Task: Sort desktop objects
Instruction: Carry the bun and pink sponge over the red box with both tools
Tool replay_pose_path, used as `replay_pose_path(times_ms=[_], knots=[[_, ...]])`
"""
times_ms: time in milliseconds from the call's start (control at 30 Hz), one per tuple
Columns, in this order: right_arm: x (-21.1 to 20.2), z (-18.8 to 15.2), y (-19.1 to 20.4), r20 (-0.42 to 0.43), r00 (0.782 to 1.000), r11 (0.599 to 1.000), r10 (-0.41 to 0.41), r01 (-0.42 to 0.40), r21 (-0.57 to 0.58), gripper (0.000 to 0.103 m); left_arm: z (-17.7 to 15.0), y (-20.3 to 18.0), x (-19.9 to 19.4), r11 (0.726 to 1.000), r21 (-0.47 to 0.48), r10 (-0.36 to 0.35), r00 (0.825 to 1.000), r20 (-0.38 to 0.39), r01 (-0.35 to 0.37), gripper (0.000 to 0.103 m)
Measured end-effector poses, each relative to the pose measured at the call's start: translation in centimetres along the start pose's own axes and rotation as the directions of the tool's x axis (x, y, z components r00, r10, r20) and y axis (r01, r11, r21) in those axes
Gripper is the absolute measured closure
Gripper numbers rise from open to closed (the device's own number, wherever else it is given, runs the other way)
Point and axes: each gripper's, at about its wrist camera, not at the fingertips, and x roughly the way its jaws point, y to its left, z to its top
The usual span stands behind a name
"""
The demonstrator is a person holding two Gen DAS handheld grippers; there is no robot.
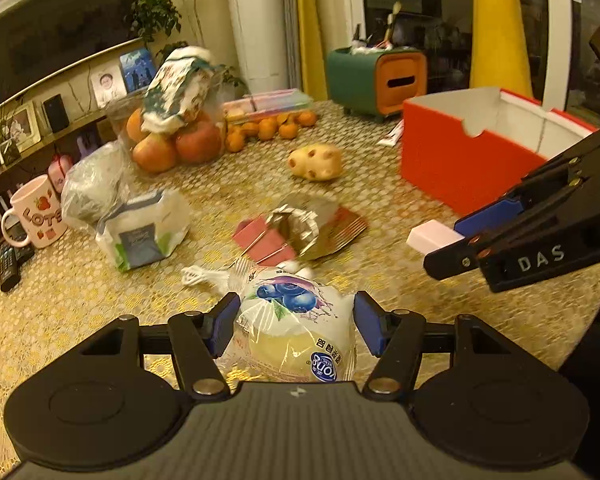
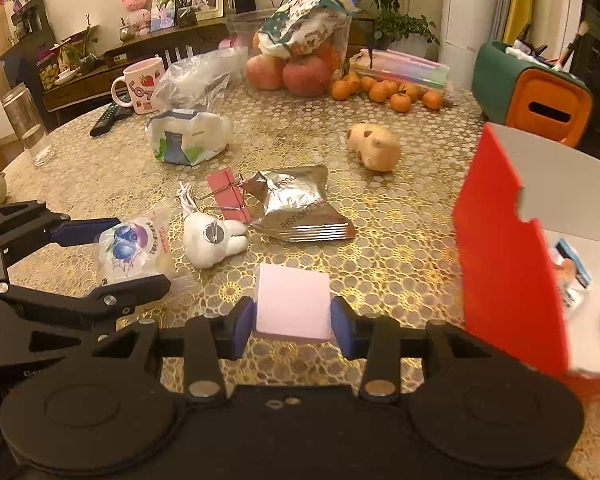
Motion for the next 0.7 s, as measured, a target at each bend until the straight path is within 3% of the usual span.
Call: replay_pose_path(times_ms=[400, 700], knots=[[-6.0, -1.4, -2.4, 0.048, 0.999, 1.0, -0.012, 0.012, 0.008, 0.062, 3.6, -4.9, -3.1, 0.995, 0.028, -0.095, 0.995, 0.033, 0.094, 0.042], [-10.0, -1.1, -5.7, 0.104, 0.992, 0.998, -0.065, 0.065, 0.007, 0.062, 7.4, -8.4, -4.1, 0.985, 0.08, -0.161, 0.984, 0.07, 0.155, 0.042]])
